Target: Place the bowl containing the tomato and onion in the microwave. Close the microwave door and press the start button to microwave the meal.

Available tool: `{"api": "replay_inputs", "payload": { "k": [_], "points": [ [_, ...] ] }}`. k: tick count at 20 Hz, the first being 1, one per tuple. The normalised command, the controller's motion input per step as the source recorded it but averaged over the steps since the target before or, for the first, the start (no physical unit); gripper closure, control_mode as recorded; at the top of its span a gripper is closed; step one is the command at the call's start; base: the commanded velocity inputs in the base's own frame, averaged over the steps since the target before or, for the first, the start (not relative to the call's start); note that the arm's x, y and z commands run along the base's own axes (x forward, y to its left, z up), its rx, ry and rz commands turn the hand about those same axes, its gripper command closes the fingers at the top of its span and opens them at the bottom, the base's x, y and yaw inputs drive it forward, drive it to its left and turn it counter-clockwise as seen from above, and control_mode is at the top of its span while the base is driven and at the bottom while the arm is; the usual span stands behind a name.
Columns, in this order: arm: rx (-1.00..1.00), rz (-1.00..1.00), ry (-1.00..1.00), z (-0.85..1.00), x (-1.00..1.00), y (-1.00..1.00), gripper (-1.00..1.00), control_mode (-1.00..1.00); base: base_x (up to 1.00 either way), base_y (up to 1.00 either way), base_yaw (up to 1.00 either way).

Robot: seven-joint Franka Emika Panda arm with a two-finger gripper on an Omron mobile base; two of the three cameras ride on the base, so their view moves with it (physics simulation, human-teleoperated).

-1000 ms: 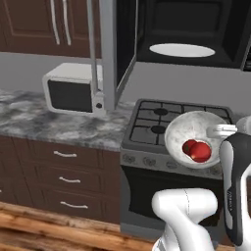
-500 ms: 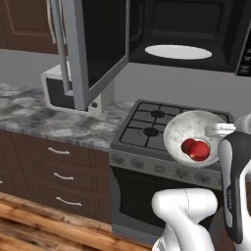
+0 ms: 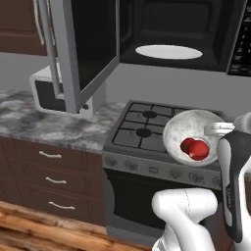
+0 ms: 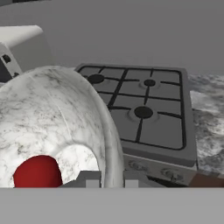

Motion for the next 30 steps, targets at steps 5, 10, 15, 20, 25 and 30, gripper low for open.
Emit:
{"api": "replay_inputs", "payload": {
  "k": [5,10,15,20,25,30],
  "points": [
    [0.0,0.0,0.0,0.0,0.0,0.0,1.0,1.0,0.37,0.16,-0.2],
    [0.0,0.0,0.0,0.0,0.0,0.0,1.0,1.0,0.35,0.48,-0.15],
    [0.0,0.0,0.0,0.0,0.0,0.0,1.0,1.0,0.25,0.24,-0.11],
    [0.0,0.0,0.0,0.0,0.0,0.0,1.0,-1.0,0.0,0.0,0.0],
    [0.01,0.0,-0.03,0.0,0.0,-0.08,1.0,-1.0,0.0,0.0,0.0],
    [0.1,-0.09,-0.02,0.29,0.0,-0.26,1.0,-1.0,0.0,0.0,0.0]
  ]
}}
